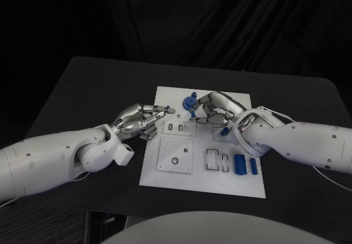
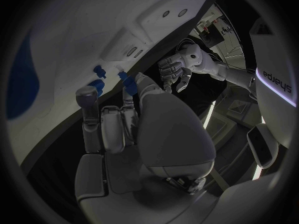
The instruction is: Assemble the parts on the task board
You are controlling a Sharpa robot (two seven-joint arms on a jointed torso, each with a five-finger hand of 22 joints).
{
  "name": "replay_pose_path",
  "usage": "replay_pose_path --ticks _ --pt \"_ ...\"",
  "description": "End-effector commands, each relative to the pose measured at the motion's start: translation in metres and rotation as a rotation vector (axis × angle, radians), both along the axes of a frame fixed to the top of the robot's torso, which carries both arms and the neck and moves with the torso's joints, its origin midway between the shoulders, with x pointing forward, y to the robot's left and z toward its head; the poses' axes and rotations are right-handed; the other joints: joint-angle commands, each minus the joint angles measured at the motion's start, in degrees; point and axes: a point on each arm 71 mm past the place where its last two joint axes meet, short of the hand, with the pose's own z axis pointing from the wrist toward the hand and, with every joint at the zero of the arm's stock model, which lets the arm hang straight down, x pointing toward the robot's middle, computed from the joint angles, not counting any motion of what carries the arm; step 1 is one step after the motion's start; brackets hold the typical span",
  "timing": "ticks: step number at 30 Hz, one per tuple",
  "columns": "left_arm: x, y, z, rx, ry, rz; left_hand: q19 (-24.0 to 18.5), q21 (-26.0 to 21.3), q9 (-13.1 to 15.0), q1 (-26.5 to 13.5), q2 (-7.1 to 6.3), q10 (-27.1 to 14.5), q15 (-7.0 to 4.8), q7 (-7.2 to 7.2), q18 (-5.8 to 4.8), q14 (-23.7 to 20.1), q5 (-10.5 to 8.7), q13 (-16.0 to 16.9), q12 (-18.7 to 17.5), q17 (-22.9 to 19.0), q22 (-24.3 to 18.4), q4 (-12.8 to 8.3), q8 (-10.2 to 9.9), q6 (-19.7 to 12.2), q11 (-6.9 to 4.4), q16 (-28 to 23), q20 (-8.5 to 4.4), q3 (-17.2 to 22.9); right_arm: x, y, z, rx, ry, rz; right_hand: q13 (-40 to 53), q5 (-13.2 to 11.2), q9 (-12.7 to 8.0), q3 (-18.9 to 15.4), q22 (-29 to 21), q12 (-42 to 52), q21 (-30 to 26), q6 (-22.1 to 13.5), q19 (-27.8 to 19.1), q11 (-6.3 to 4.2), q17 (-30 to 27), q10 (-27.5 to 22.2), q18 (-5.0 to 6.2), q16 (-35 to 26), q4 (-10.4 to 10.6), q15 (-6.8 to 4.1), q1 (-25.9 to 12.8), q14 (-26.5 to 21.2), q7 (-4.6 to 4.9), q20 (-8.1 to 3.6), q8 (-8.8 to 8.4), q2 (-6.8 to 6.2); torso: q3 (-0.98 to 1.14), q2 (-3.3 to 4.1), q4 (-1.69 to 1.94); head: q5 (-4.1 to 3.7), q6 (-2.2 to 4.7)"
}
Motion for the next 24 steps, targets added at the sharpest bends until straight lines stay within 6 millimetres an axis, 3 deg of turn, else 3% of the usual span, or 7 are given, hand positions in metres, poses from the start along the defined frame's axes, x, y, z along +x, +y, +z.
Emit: replay_pose_path --ticks 1,24 --pt "-0.001 -0.002 0.0 -0.015 0.002 -0.012 -0.3 -0.3 0.0 0.6 0.08 6.1 -0.24 0.01 -0.52 6.0 0.11 14.9 0.1 15.1 5.9 0.0 0.1 0.3 -0.34 0.1 0.01 0.4 0.001 0.001 -0.002 0.005 0.018 0.011 6.9 -0.2 -0.1 0.0 4.9 0.0 -0.1 0.8 -0.1 -0.28 9.3 -0.1 0.44 0.2 0.4 -0.06 0.1 -0.4 -0.66 -0.04 0.15 0.7 0.03 0.04 0.01 -0.03 -0.01" --pt "-0.001 -0.002 -0.001 -0.014 0.005 -0.012 -0.4 -0.3 0.0 0.7 0.13 6.1 -0.24 0.02 -0.51 6.0 0.16 14.9 0.1 15.1 5.9 -0.1 0.1 0.3 -0.34 0.1 0.01 0.5 -0.001 -0.001 -0.015 -0.012 0.058 0.016 6.7 -0.6 -0.1 0.0 4.8 -0.1 -0.5 0.8 -0.3 -0.27 9.2 -0.3 0.51 0.1 0.4 -0.05 0.1 -0.6 -0.65 -0.04 0.14 0.71 0.11 -0.02 -0.11 0.33 -0.01"
